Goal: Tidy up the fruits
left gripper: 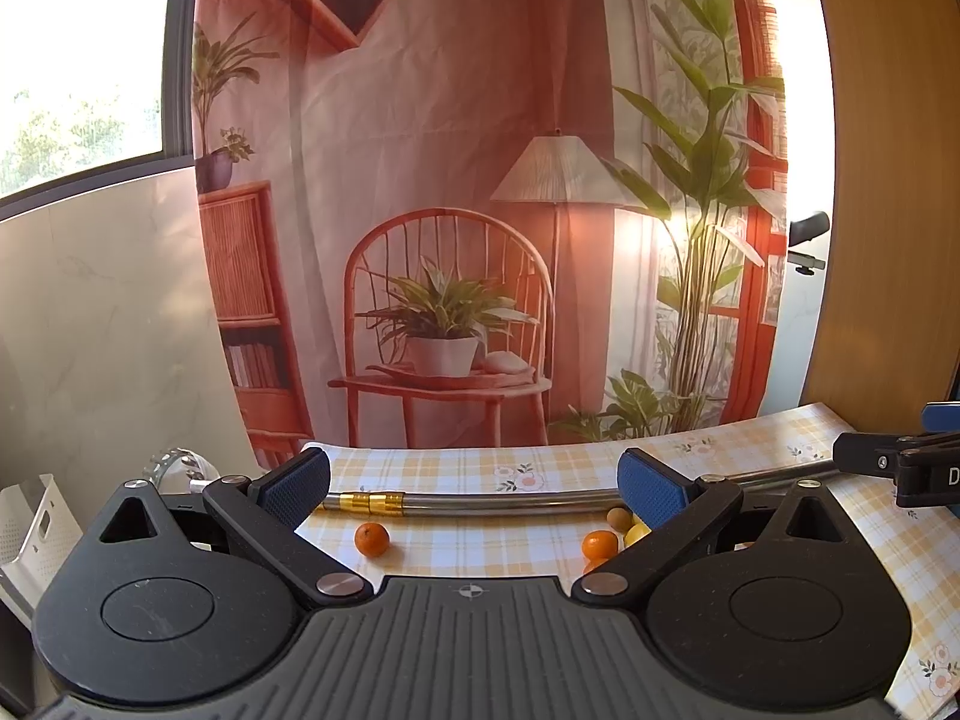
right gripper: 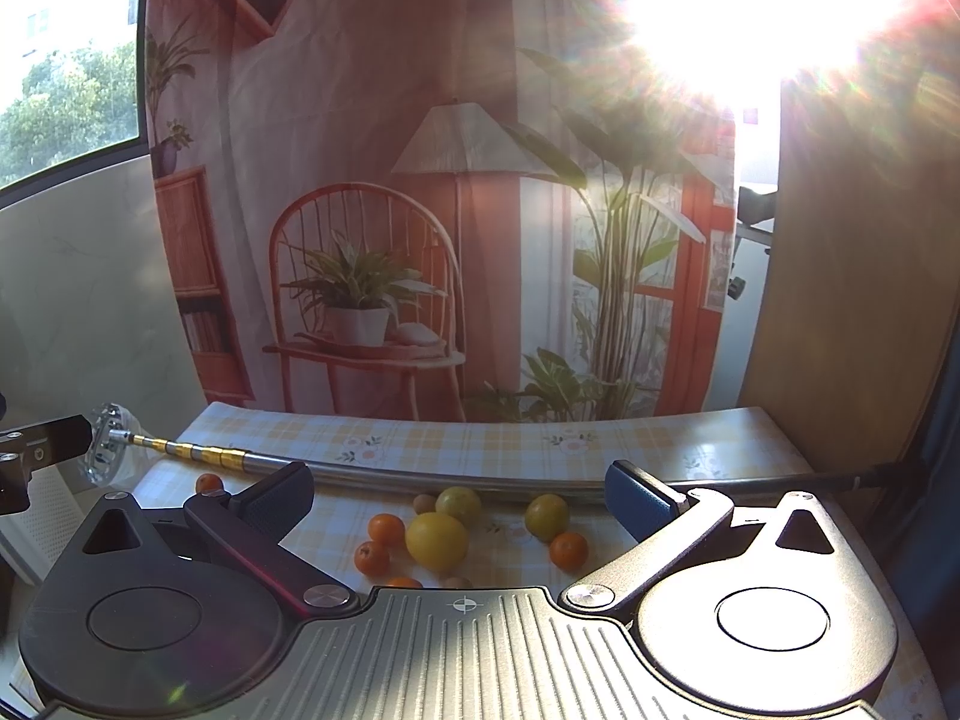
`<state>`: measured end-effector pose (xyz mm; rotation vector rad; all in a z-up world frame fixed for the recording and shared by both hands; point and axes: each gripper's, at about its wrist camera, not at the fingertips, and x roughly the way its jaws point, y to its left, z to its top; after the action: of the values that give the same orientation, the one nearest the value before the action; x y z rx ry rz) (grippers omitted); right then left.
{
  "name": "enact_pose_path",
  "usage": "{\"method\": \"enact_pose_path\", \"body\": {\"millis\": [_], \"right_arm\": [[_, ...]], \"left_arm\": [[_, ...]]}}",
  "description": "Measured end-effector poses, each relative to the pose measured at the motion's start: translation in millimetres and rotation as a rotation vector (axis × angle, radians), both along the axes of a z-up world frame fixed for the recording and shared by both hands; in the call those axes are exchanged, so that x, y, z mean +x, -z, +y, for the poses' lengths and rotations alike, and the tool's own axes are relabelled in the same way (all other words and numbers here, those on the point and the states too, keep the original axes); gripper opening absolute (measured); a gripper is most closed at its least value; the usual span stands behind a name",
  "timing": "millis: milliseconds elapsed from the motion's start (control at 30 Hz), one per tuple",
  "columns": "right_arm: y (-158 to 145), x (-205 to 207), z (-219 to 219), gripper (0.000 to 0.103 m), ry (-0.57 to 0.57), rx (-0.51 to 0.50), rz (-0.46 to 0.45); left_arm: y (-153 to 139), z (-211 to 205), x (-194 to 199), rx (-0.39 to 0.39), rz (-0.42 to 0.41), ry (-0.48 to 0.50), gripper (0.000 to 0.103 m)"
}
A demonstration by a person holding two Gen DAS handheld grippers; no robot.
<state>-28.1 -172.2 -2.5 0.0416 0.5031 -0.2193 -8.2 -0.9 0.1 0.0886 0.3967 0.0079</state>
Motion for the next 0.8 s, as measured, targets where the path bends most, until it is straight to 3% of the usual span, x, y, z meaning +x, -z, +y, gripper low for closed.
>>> {"method": "enact_pose_path", "body": {"millis": [800], "right_arm": [[0.6, 0.2, -0.7, 0.103, 0.001, 0.002, 0.003]], "left_arm": [[1.4, 0.3, 1.9, -0.014, 0.008, -0.001, 0.103]]}}
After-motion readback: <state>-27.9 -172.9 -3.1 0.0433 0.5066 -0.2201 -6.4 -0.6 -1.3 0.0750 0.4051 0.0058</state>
